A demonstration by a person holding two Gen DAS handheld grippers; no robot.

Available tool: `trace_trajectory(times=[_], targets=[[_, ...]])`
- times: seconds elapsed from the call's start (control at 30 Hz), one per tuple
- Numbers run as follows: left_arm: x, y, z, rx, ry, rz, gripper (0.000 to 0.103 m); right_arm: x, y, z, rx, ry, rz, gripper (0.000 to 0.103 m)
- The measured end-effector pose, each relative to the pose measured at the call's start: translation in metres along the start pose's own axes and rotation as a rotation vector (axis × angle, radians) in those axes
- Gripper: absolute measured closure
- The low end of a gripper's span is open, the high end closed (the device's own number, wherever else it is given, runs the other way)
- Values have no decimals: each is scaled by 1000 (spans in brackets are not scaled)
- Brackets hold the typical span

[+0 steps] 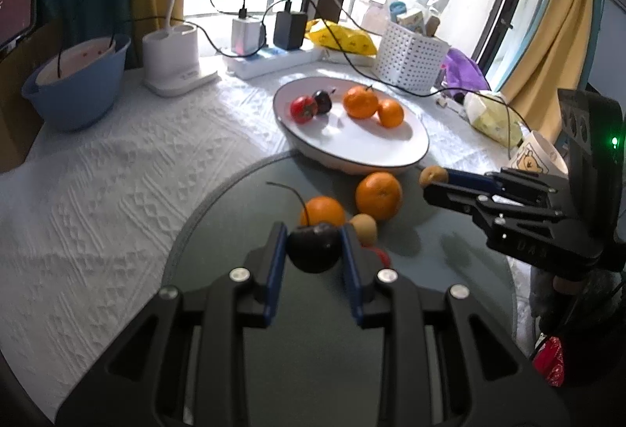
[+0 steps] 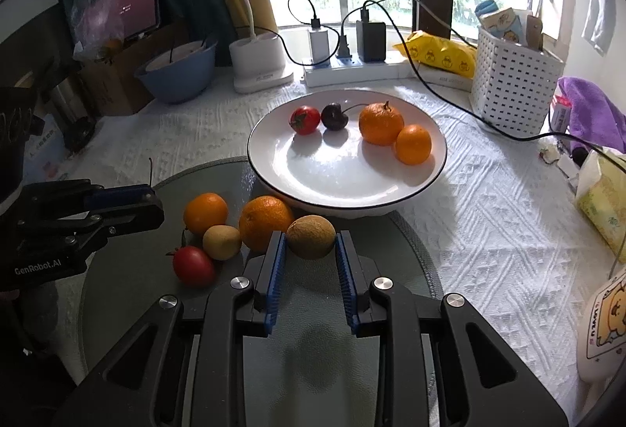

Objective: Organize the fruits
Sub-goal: 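Grasp a dark cherry with the left tool while the right tool grasps a brown kiwi, then carry the cherry and kiwi onto the white plate and open both tools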

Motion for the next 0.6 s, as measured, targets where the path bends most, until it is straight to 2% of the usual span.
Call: trace_trajectory(times=[0.6], targets=[[-1,24,-26,71,30,13,74,-14,20,-9,19,39,16,75]])
Point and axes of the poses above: each gripper's, at about its wrist camera, not at the fingertips, and x roughly the way its jaws point, y to its right, z to its underside, the point moved 7 cm from there along x, roughly the way its jaws point, and after that the axes turned 4 degrees about -x, right-handed, at the moved point
